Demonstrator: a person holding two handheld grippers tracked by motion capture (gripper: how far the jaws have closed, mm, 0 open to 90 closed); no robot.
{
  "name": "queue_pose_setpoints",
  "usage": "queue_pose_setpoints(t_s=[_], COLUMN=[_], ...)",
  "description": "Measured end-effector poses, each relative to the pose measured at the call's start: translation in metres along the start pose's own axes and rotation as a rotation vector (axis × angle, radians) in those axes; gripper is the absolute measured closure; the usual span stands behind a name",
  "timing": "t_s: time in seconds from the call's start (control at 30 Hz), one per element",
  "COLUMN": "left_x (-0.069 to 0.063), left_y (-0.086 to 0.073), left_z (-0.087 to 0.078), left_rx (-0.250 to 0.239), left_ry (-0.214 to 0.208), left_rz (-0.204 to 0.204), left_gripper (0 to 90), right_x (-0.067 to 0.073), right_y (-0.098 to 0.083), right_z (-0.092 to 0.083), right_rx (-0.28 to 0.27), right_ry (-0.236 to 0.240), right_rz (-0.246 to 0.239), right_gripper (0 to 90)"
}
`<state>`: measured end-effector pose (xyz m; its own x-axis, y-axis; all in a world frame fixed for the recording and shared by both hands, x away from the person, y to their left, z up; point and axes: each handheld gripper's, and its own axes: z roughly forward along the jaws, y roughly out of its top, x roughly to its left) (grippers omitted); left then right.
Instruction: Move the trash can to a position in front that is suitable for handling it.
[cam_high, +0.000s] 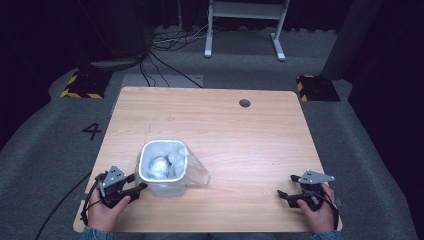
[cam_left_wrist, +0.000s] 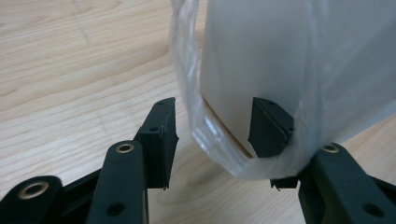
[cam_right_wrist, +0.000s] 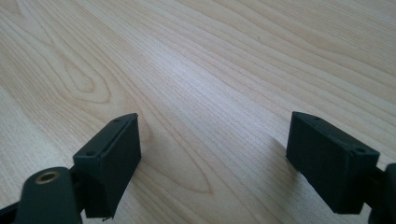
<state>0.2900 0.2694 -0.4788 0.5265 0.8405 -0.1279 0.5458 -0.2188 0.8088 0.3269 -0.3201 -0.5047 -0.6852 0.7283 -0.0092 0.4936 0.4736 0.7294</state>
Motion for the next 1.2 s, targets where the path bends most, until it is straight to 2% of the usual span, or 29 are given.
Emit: queue_pose_setpoints(t_s=[0.07,0.2,0.4,0.53,0.77,1.0,1.2], left_x=[-0.003,-0.008,-0.017,-0.025,-0.039,-0.057,-0.075], left_y=[0.001,0.006,0.014,0.019,0.029,0.044,0.055], left_z=[0.005,0.014,0.025,0.032,0.047,0.064,0.080], left_rx=[-0.014,-0.022,-0.034,-0.041,-0.040,-0.045,-0.026], left_ry=[-0.007,-0.022,-0.036,-0.042,-0.091,-0.128,-0.151], left_rz=[-0.004,-0.003,0.011,0.035,0.046,0.071,0.124], left_gripper=[47.8,48.6,48.9,47.8,48.0,44.4,44.2], right_x=[0.000,0.000,0.001,0.001,0.001,0.001,0.001], right_y=[0.000,0.000,0.000,0.000,0.000,0.000,0.000], right_z=[0.000,0.000,0.000,0.000,0.000,0.000,0.000], right_rx=[0.000,0.000,0.000,0.000,0.000,0.000,0.000], right_ry=[-0.001,-0.003,-0.003,-0.003,-0.003,-0.004,-0.004], right_rz=[0.002,0.003,0.004,0.004,0.003,0.004,0.004], right_gripper=[17.8,17.7,17.8,17.8,17.8,17.8,17.7])
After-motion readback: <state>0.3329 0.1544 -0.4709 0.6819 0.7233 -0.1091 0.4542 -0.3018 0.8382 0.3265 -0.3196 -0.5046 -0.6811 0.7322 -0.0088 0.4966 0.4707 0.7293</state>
